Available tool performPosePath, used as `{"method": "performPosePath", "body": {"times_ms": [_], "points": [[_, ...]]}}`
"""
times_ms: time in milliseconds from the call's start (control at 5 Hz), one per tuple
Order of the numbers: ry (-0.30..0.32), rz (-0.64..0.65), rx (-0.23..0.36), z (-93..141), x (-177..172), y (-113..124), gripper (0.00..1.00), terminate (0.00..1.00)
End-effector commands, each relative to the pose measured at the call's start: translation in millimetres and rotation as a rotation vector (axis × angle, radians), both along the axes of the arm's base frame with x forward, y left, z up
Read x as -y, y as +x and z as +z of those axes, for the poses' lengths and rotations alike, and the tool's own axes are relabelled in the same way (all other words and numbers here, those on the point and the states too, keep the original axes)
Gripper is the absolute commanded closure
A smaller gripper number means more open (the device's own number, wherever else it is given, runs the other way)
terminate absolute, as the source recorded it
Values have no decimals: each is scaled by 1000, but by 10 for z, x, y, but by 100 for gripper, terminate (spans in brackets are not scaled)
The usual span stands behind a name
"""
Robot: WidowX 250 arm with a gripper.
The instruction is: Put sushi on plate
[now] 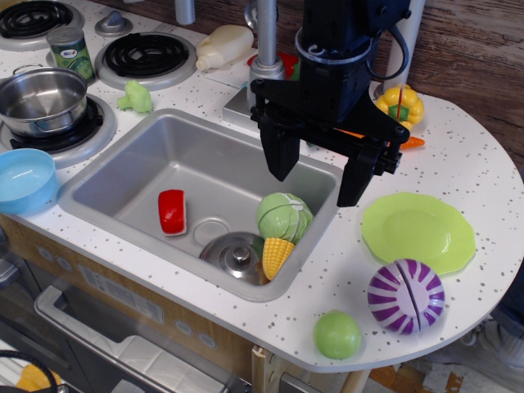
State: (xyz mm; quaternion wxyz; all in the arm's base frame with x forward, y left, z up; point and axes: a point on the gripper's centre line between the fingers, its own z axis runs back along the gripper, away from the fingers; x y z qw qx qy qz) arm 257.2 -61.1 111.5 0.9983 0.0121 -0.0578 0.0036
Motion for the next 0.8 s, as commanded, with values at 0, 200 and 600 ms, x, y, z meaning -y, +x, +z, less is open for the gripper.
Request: {"method": "performPosePath", "body": {"times_ms": [0,200,600], "points": [[0,0,0,0,0,0,0,0],[4,47,14,-12,-352,150,0,0],[107,372,104,-302,-1161,575,0,0]]}}
